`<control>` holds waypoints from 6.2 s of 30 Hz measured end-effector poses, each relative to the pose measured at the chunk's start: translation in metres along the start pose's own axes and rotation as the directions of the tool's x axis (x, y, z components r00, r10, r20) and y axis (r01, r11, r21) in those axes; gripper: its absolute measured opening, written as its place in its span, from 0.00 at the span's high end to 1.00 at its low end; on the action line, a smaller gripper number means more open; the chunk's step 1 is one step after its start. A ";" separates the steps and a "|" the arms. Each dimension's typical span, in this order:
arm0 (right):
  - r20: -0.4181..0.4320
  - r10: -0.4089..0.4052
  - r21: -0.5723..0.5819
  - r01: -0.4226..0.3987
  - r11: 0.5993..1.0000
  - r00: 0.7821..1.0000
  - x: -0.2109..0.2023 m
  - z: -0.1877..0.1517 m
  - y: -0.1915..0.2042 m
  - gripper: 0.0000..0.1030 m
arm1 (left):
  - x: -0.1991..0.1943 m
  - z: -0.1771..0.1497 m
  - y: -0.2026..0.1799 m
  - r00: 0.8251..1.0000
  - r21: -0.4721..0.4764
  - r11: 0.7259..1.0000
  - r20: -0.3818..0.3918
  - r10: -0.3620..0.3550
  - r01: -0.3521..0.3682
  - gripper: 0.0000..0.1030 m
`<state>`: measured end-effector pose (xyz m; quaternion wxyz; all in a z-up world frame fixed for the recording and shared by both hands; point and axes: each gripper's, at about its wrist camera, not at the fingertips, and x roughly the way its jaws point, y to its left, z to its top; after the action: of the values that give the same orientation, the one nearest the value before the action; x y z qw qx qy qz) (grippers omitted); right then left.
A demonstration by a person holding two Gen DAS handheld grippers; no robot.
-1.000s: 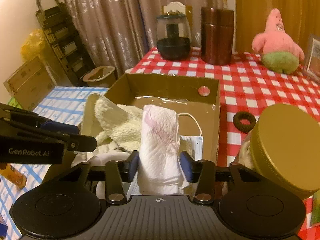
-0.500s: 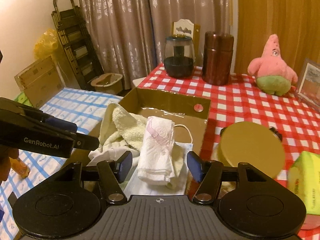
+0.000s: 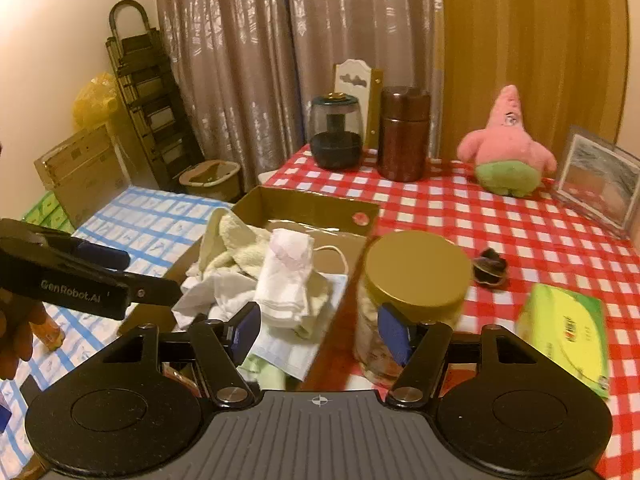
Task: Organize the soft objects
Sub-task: 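Lower the white cloth into the box and open the right gripper, then move both grippers from the box toward the dark hair tie and sock, then grasp the dark hair tie with the left gripper while the right grasps the dark sock, then lift and carry the hair tie and sock over the cardboard box with both grippers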
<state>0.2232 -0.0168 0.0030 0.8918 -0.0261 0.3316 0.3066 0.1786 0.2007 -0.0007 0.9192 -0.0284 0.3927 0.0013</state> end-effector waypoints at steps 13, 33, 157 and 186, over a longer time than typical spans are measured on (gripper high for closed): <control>0.048 -0.087 0.073 0.083 0.994 0.995 -0.070 -0.015 -0.063 0.36 | -0.024 -0.010 -0.055 0.995 0.056 0.998 0.090 -0.043 0.039 0.19; 0.040 -0.130 0.084 0.126 0.988 0.991 -0.119 -0.029 -0.153 0.35 | -0.021 0.018 -0.076 0.987 0.083 0.986 0.059 -0.148 0.143 0.20; -0.429 0.073 -0.441 -0.280 0.853 0.900 0.219 0.062 -0.246 0.38 | 0.336 0.143 -0.142 0.855 0.629 0.599 -0.477 -0.205 0.495 0.86; -0.416 -0.004 -0.455 -0.205 0.867 0.909 0.224 0.064 -0.240 0.89 | 0.319 0.155 -0.138 0.889 0.576 0.694 -0.403 -0.219 0.432 0.85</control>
<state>0.5279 -0.0768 -0.1212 0.7504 -0.2956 0.4207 0.4153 0.5145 0.0646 -0.1171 0.7840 0.2232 0.4928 -0.3045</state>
